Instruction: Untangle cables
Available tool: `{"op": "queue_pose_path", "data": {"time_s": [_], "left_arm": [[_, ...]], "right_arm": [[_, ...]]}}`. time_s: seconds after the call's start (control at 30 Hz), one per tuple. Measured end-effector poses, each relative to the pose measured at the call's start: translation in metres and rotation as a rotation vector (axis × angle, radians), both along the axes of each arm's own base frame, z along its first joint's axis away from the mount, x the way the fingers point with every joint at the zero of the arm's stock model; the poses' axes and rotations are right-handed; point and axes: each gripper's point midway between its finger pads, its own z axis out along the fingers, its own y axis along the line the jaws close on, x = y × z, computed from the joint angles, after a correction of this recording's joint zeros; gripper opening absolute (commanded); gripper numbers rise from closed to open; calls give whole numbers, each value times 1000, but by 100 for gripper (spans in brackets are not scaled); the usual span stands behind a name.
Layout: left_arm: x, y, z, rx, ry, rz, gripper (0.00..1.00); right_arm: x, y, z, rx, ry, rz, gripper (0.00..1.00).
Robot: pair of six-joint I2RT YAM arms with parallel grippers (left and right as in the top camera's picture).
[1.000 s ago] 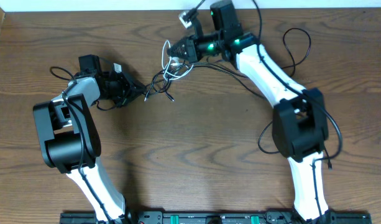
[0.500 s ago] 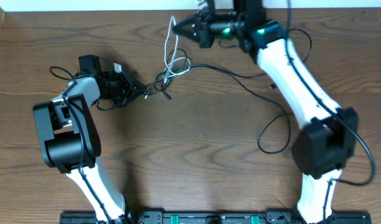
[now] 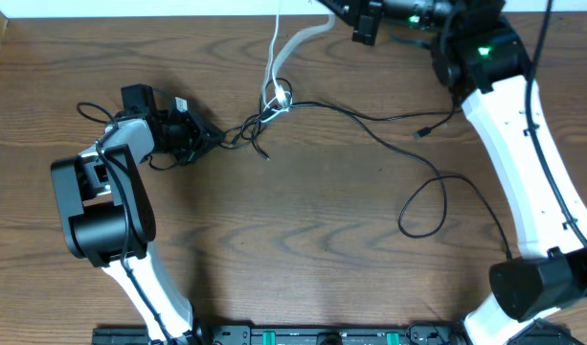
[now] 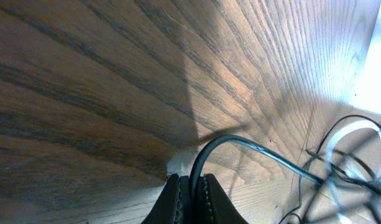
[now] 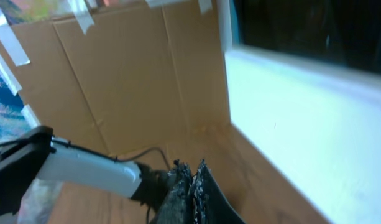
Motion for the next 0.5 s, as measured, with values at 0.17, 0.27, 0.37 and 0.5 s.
{"op": "queue_pose_path", "data": {"time_s": [0.17,0.27,0.37,0.5], "left_arm": [[0,0,0,0,0,0,7],[0,0,0,0,0,0,7],[0,0,0,0,0,0,7],[0,0,0,-1,-1,0,8]], "right_arm": [[-14,-15,38,42,-140,-19,1],[-25,-29,62,65,-228,-43,1],[-36,-41,77,72,-262,-63,1],[-37,-46,53,15,-59,-91,1]]}}
